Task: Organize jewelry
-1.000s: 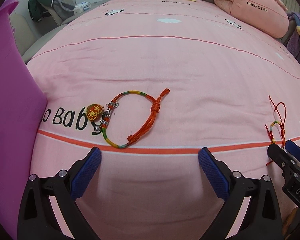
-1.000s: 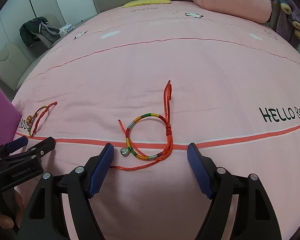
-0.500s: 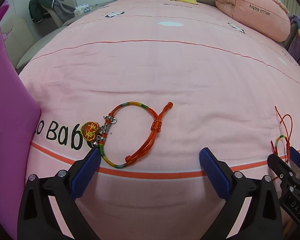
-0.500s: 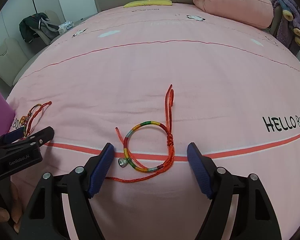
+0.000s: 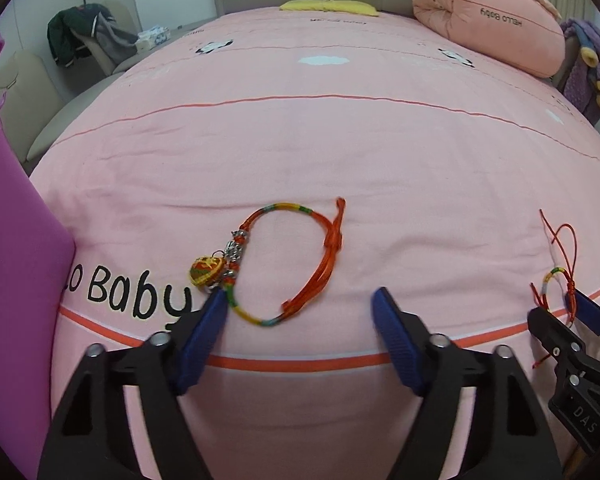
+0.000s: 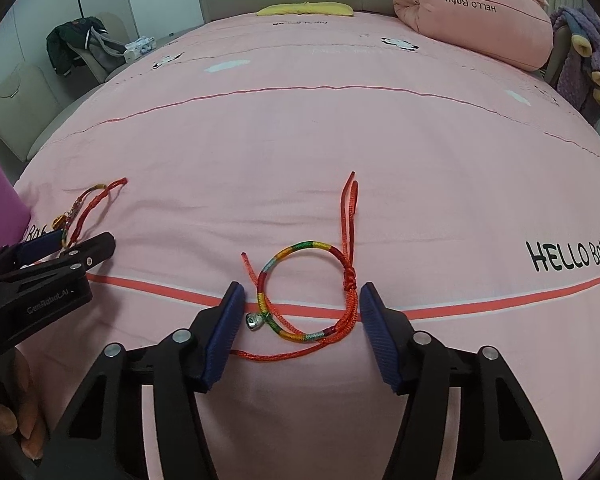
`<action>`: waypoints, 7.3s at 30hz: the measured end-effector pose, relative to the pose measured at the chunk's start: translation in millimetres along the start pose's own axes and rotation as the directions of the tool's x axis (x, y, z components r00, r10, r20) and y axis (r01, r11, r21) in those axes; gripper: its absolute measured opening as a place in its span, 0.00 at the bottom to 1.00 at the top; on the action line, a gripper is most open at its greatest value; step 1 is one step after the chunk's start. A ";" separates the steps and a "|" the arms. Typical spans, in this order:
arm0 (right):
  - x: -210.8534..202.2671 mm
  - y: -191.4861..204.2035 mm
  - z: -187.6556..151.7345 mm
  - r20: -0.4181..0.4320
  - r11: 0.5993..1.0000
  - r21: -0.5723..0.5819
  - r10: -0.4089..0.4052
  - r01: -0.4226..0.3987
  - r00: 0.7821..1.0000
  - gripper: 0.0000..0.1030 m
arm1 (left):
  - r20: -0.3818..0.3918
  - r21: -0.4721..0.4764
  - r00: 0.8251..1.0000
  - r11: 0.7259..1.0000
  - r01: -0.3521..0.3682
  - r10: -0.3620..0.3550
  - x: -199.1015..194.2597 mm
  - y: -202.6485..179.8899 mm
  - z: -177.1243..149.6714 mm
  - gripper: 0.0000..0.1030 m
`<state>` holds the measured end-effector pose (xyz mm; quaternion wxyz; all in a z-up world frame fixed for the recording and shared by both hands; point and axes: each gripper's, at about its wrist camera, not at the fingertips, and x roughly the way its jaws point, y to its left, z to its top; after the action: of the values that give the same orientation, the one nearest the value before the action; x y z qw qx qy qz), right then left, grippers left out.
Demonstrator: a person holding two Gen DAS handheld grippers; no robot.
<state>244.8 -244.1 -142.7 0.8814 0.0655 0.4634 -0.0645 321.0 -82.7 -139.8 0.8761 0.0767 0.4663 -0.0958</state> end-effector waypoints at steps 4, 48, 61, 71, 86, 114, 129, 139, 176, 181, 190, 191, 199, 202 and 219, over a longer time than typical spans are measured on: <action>-2.2 6.7 -0.8 -0.003 0.999 -0.034 0.023 -0.023 1.000 0.32 | 0.007 0.027 0.999 0.999 0.040 -0.040 -4.8 -7.8 -1.2 0.27; -2.2 0.9 1.2 -0.011 0.996 -0.001 0.085 -0.085 0.996 0.11 | 0.002 -0.009 0.998 0.998 0.069 -0.069 1.0 -11.5 4.0 0.74; -0.7 1.6 1.5 -0.011 0.997 -0.005 0.079 -0.079 0.997 0.11 | -0.014 -0.024 0.998 0.998 0.055 -0.055 19.4 -9.5 23.1 0.79; -0.6 2.7 0.9 -0.010 0.997 -0.008 0.073 -0.073 0.997 0.11 | 0.005 -0.023 0.998 0.997 0.070 -0.070 17.2 -10.2 25.6 0.36; -18.6 -3.3 -22.1 -0.018 0.983 0.088 0.162 -0.159 0.987 0.07 | -0.070 -0.012 0.993 0.996 0.089 -0.090 -30.9 -10.2 -26.6 0.11; -245.9 83.4 -40.1 0.047 0.954 -0.013 0.298 -0.298 0.953 0.07 | 0.041 -0.068 0.986 0.984 0.165 -0.162 -273.8 53.6 -70.5 0.11; -286.4 233.8 32.6 0.091 0.856 -0.222 0.494 -0.466 0.865 0.07 | 0.242 -0.190 0.969 0.982 0.006 0.041 -354.6 199.8 -23.3 0.11; -252.8 320.8 46.8 -0.018 0.811 -0.281 0.530 -0.513 0.848 0.07 | 0.133 -0.337 0.979 0.936 -0.099 0.152 -317.7 284.9 -40.9 0.11; -205.0 362.6 55.0 -0.117 0.851 -0.304 0.412 -0.428 0.904 0.44 | -0.068 -0.433 0.962 0.861 -0.268 0.265 -295.3 322.4 -55.8 0.88; -215.1 357.3 51.5 -0.112 0.856 -0.311 0.399 -0.414 0.910 0.46 | -0.055 -0.434 0.959 0.858 -0.274 0.278 -306.4 318.8 -53.5 0.91; -239.1 344.2 42.3 -0.091 0.865 -0.322 0.377 -0.385 0.922 0.56 | -0.050 -0.442 0.960 0.856 -0.268 0.275 -327.4 306.8 -54.6 0.94; -240.8 342.7 41.5 -0.091 0.868 -0.321 0.370 -0.379 0.924 0.57 | -0.049 -0.445 0.961 0.855 -0.265 0.272 -329.4 305.6 -55.2 0.94; -253.4 333.2 39.2 -0.096 0.882 -0.300 0.351 -0.363 0.932 0.58 | -0.043 -0.445 0.960 0.855 -0.268 0.278 -342.9 298.1 -54.4 0.94; -257.5 330.6 38.3 -0.092 0.884 -0.297 0.349 -0.360 0.933 0.58 | -0.044 -0.435 0.960 0.860 -0.266 0.275 -346.0 294.4 -54.5 0.94; -268.9 325.7 39.0 -0.080 0.881 -0.293 0.363 -0.370 0.928 0.59 | -0.039 -0.435 0.961 0.862 -0.262 0.273 -357.7 288.7 -56.0 0.94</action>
<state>181.9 83.5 119.3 0.8717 0.0166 0.4570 0.1758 149.6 244.3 139.7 0.8811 -0.0584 0.4502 0.1324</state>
